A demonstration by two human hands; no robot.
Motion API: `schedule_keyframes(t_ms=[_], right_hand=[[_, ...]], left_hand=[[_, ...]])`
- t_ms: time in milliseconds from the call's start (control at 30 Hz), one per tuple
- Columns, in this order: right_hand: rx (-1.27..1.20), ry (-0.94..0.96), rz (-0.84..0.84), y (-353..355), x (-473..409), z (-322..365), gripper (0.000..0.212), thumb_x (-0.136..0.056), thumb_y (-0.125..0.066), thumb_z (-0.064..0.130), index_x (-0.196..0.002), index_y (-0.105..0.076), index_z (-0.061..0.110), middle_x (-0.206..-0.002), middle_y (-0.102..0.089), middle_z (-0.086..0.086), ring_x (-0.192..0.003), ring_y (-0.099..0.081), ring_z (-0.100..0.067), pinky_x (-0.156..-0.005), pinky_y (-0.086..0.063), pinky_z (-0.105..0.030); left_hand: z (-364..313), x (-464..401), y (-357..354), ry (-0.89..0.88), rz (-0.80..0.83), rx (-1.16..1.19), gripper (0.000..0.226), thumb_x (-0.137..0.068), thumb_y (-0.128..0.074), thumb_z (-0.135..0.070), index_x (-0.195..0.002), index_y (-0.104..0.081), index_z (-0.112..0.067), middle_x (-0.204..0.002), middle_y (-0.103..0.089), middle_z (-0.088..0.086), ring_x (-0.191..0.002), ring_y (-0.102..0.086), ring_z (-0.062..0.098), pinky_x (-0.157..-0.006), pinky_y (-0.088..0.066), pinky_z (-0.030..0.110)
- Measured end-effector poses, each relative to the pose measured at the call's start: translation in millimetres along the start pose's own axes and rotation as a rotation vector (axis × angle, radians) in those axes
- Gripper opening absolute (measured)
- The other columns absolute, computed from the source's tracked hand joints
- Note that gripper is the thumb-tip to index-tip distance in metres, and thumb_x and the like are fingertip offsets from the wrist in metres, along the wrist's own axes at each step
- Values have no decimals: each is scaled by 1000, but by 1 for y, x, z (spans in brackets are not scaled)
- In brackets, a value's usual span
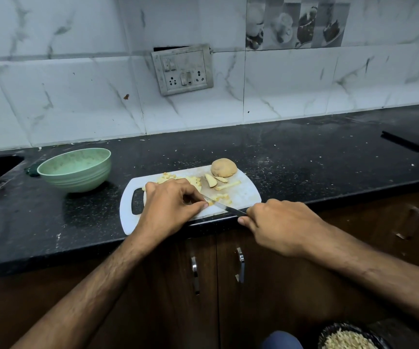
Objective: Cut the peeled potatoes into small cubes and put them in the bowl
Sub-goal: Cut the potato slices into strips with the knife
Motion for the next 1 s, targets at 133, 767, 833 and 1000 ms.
schedule_keyframes(t_ms=[133, 767, 833, 1000], right_hand=[[-42, -25, 8, -3, -9, 2, 36, -103, -27, 52, -86, -44, 26, -107, -63, -7, -98, -60, -30, -71, -35, -36], [25, -41, -19, 10, -3, -2, 38, -103, -24, 55, -85, -44, 28, -102, -63, -4, -96, -61, -29, -68, -35, -36], [45, -61, -35, 12, -6, -5, 38, -103, -22, 54, -85, -42, 28, -104, -63, -5, -98, -61, -29, -69, -35, -36], [11, -80, -36, 19, -7, -8, 41, -103, -23, 55, -81, -42, 27, -103, -62, -4, -94, -60, -28, -70, -37, -37]], left_hand=[[2, 2, -1, 6, 2, 23, 12, -80, -81, -44, -75, -75, -36, -81, -67, -25, -90, -59, -5, -82, -21, 36], [7, 3, -3, 39, -23, 87, 14, -76, -83, -43, -70, -75, -34, -79, -68, -24, -86, -62, -3, -93, -38, 52], [7, 3, -3, 41, -27, 95, 15, -75, -83, -45, -69, -74, -34, -78, -68, -23, -85, -62, -3, -93, -40, 53], [6, 4, -3, 43, -50, 92, 16, -76, -85, -39, -68, -73, -31, -78, -68, -20, -85, -62, -1, -93, -38, 49]])
Point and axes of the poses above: each hand's wrist, its own x-axis away from the middle knuckle, its own y-axis out of the back of the hand, z = x × y, the point moved 3 cm from there along -x, towards the middle knuckle
